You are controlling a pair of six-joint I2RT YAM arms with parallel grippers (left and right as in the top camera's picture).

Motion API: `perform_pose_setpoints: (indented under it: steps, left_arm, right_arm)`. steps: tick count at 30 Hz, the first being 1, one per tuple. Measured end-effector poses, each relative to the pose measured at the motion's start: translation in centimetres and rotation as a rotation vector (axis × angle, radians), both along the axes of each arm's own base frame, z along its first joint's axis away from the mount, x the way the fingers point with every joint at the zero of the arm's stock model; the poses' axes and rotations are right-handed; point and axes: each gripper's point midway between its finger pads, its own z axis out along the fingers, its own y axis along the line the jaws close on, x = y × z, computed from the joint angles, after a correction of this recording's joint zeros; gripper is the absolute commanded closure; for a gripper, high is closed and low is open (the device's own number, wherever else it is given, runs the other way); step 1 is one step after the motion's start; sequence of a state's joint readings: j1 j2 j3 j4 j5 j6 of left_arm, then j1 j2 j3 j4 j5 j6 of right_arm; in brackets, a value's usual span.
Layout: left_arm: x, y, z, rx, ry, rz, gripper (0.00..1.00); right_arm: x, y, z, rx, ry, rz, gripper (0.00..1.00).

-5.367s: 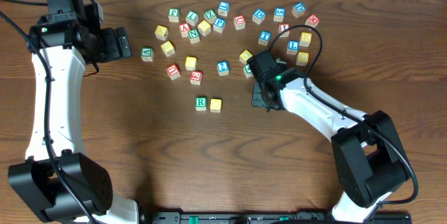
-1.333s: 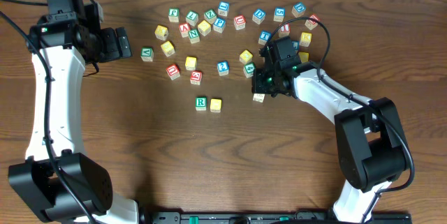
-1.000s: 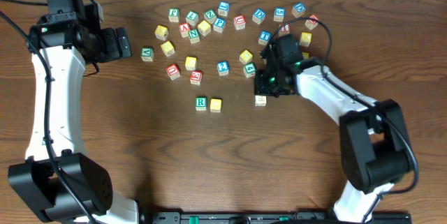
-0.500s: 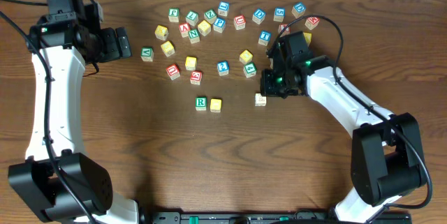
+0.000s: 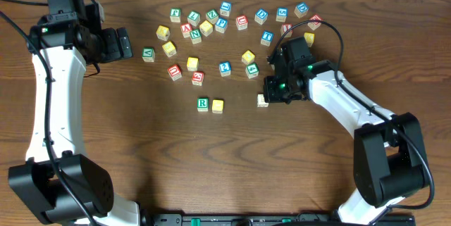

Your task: Spell out ROBOT

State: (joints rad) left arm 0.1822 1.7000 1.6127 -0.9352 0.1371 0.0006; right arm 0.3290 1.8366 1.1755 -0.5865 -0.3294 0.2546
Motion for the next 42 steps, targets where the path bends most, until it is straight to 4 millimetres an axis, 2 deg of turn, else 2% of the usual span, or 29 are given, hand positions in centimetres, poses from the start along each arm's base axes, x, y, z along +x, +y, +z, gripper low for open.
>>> perform_pose_setpoints:
  steps: [5,14,29,42]
  left_arm:
    - [0.0,0.0,0.0,0.000,0.000,0.000,0.02]
    - [0.0,0.0,0.0,0.000,0.000,0.000,0.02]
    - [0.0,0.0,0.0,0.000,0.000,0.000,0.02]
    - [0.0,0.0,0.0,0.000,0.000,0.000,0.02]
  right_arm:
    - [-0.4,0.3,-0.9,0.013,0.031,0.011,0.99]
    - [-0.5,0.4,-1.1,0.025,0.043,0.013,0.99]
    - [-0.4,-0.6,-1.6,0.130,0.147,-0.045,0.99]
    - [0.1,-2.1,-1.6,0.142,0.151,-0.069,0.99]
